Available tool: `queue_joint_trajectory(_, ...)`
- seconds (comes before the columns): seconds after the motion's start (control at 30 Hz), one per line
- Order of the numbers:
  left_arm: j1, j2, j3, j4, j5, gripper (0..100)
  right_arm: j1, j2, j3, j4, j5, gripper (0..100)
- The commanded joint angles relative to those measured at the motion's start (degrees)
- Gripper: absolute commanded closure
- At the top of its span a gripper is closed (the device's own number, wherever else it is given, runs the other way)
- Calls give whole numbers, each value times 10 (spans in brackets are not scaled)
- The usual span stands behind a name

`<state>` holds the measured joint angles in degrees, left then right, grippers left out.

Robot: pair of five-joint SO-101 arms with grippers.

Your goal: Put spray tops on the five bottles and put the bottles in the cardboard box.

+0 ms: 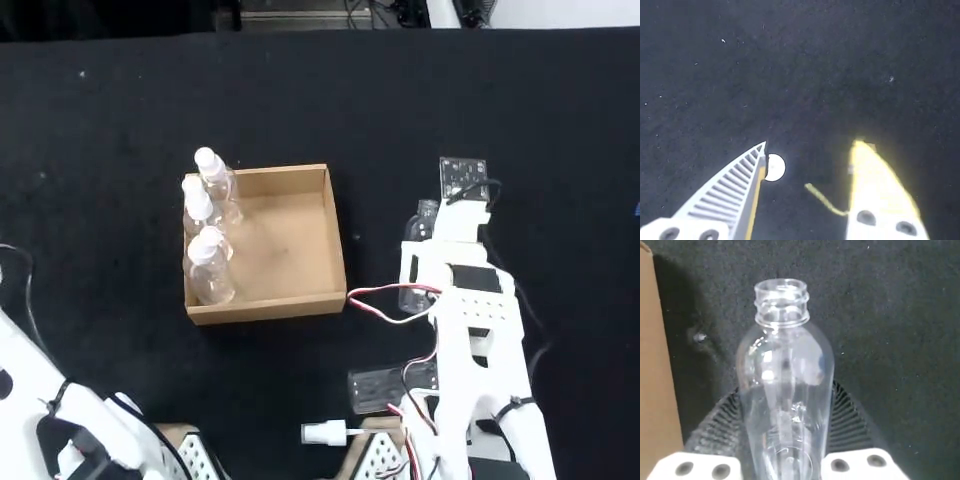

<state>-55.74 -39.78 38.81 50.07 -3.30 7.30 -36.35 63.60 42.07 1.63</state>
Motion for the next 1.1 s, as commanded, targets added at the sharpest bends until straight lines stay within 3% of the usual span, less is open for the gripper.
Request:
queue_joint_trajectory(0.0, -13, -8, -59, -10, -7, 728, -7, -1, 0, -15, 2, 988)
queue_joint_trajectory(0.17, -65, -8, -139, -8, -10, 754, -7, -1, 0, -15, 2, 988)
queue_joint_trajectory(0.4, -156, 0, -276, 69, -12, 754, -20, -1, 1, -15, 3, 988)
queue_joint_trajectory(0.57, -176, 15, -185, 20, -76, 755, -25, 2, 1, -15, 3, 988)
queue_joint_trajectory(0.67, -180, 58, -102, -69, -112, 755, -25, 2, 2, -15, 3, 988)
queue_joint_trajectory(0.87, -194, 165, 6, -275, -107, 755, -25, 3, 2, -15, 3, 988)
queue_joint_trajectory(0.97, -175, 197, 9, -267, -107, 755, -25, 3, 2, -15, 3, 988)
queue_joint_trajectory(1.07, -136, 193, -1, -183, -107, 755, -25, 3, 2, -15, 3, 988)
